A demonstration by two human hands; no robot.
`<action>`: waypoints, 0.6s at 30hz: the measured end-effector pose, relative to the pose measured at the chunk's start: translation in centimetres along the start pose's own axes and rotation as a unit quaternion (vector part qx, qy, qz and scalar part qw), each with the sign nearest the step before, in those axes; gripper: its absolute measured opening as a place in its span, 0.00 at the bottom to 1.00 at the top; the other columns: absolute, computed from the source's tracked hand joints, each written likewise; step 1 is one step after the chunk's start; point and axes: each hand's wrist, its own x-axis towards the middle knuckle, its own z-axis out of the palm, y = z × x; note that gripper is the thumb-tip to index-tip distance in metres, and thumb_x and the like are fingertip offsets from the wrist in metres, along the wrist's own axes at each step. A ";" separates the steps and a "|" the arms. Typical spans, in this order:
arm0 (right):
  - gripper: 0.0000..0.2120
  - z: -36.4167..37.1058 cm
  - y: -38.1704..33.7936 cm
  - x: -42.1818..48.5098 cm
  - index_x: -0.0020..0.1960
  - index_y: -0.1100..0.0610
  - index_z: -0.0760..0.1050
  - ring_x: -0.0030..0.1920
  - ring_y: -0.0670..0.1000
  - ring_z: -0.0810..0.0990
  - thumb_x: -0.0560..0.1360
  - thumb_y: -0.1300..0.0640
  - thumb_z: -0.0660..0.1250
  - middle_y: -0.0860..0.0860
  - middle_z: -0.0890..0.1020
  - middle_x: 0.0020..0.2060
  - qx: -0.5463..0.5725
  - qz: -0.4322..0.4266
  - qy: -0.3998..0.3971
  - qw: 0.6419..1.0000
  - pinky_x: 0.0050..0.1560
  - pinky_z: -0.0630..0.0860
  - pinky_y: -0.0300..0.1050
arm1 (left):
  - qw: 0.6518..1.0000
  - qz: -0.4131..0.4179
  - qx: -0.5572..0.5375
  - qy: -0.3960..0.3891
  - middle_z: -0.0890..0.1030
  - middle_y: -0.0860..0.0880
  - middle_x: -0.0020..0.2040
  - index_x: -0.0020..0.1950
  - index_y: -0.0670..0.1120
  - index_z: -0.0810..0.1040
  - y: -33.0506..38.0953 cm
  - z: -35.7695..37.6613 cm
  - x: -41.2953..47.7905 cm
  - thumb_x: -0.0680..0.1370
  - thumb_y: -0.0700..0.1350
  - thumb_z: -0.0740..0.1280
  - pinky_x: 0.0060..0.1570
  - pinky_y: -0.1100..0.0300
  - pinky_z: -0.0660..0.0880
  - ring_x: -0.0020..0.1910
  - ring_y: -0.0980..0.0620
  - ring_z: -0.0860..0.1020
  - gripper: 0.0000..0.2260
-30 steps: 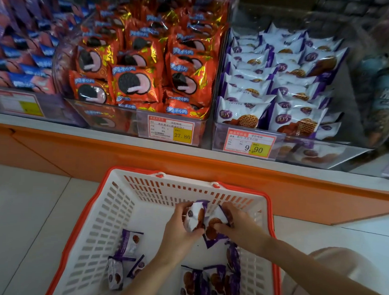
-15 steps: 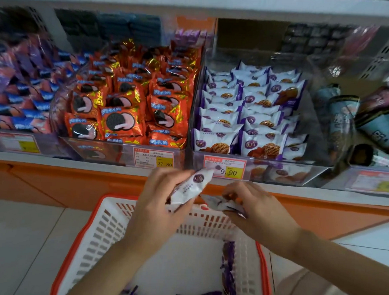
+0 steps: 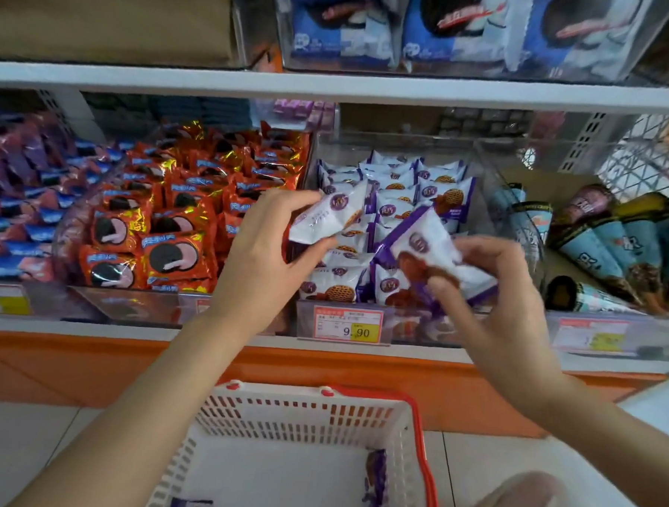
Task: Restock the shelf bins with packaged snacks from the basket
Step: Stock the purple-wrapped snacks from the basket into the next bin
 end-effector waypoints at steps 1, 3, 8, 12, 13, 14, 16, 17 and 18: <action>0.17 -0.3 0.5 0.6 0.53 0.42 0.64 0.52 0.32 0.75 0.73 0.57 0.68 0.39 0.74 0.50 -0.001 0.025 0.029 0.999 0.47 0.74 0.27 | 1.000 -0.002 0.012 -0.015 0.75 0.48 0.55 0.63 0.47 0.68 -0.5 0.4 0.2 0.74 0.47 0.69 0.59 0.63 0.70 0.57 0.51 0.74 0.19; 0.15 -1.1 1.6 1.8 0.53 0.44 0.64 0.51 0.32 0.73 0.75 0.57 0.67 0.41 0.74 0.49 -0.033 0.050 0.062 0.996 0.47 0.72 0.27 | 0.998 0.003 0.042 -0.047 0.76 0.46 0.55 0.62 0.46 0.71 -1.4 1.2 0.4 0.74 0.47 0.69 0.58 0.56 0.71 0.56 0.49 0.74 0.18; 0.15 -2.0 3.5 5.1 0.60 0.62 0.67 0.51 0.40 0.68 0.76 0.62 0.66 0.50 0.70 0.53 -0.166 0.017 0.057 0.984 0.47 0.63 0.26 | 0.988 0.076 0.100 -0.084 0.76 0.44 0.52 0.60 0.45 0.71 -2.7 3.3 0.2 0.71 0.41 0.69 0.56 0.61 0.69 0.53 0.50 0.72 0.18; 0.16 -1.7 4.5 8.2 0.63 0.64 0.66 0.53 0.58 0.73 0.77 0.64 0.64 0.60 0.69 0.59 -0.285 0.030 0.013 0.958 0.45 0.66 0.42 | 0.988 0.084 0.110 -0.067 0.77 0.43 0.51 0.62 0.46 0.69 -3.1 3.6 0.1 0.71 0.40 0.71 0.54 0.60 0.70 0.53 0.49 0.73 0.21; 0.17 -1.5 4.6 9.0 0.65 0.63 0.66 0.53 0.62 0.74 0.77 0.64 0.64 0.61 0.69 0.60 -0.313 0.045 -0.006 0.949 0.44 0.67 0.46 | 0.988 0.084 0.111 -0.067 0.77 0.43 0.51 0.62 0.46 0.69 -3.1 3.6 0.1 0.71 0.39 0.72 0.54 0.60 0.71 0.53 0.49 0.73 0.21; 0.19 -1.3 4.7 9.8 0.66 0.63 0.66 0.54 0.63 0.74 0.77 0.65 0.64 0.61 0.68 0.62 -0.344 0.060 -0.027 0.937 0.45 0.68 0.49 | 0.988 0.083 0.111 -0.066 0.77 0.43 0.51 0.62 0.46 0.69 -3.1 3.5 0.1 0.71 0.39 0.72 0.53 0.59 0.71 0.53 0.48 0.73 0.21; 0.20 -1.0 4.9 11.2 0.67 0.61 0.66 0.60 0.63 0.72 0.76 0.66 0.64 0.60 0.68 0.64 -0.401 0.084 -0.063 0.910 0.48 0.71 0.51 | 0.989 0.083 0.108 -0.064 0.77 0.43 0.51 0.62 0.45 0.69 -3.1 3.5 0.0 0.72 0.40 0.72 0.52 0.58 0.73 0.52 0.47 0.74 0.21; 0.21 -0.8 4.9 11.8 0.67 0.60 0.67 0.62 0.62 0.71 0.76 0.66 0.64 0.59 0.69 0.64 -0.424 0.089 -0.078 0.898 0.51 0.72 0.51 | 0.989 0.083 0.108 -0.064 0.77 0.43 0.52 0.62 0.45 0.69 -3.1 3.5 0.0 0.72 0.40 0.71 0.52 0.58 0.73 0.53 0.47 0.74 0.20; 0.20 -0.6 5.1 12.3 0.67 0.58 0.68 0.64 0.60 0.71 0.76 0.65 0.64 0.57 0.71 0.64 -0.441 0.088 -0.092 0.888 0.53 0.72 0.51 | 0.989 0.084 0.108 -0.063 0.77 0.43 0.52 0.62 0.45 0.70 -3.1 3.5 -0.1 0.73 0.40 0.71 0.53 0.58 0.73 0.53 0.47 0.75 0.20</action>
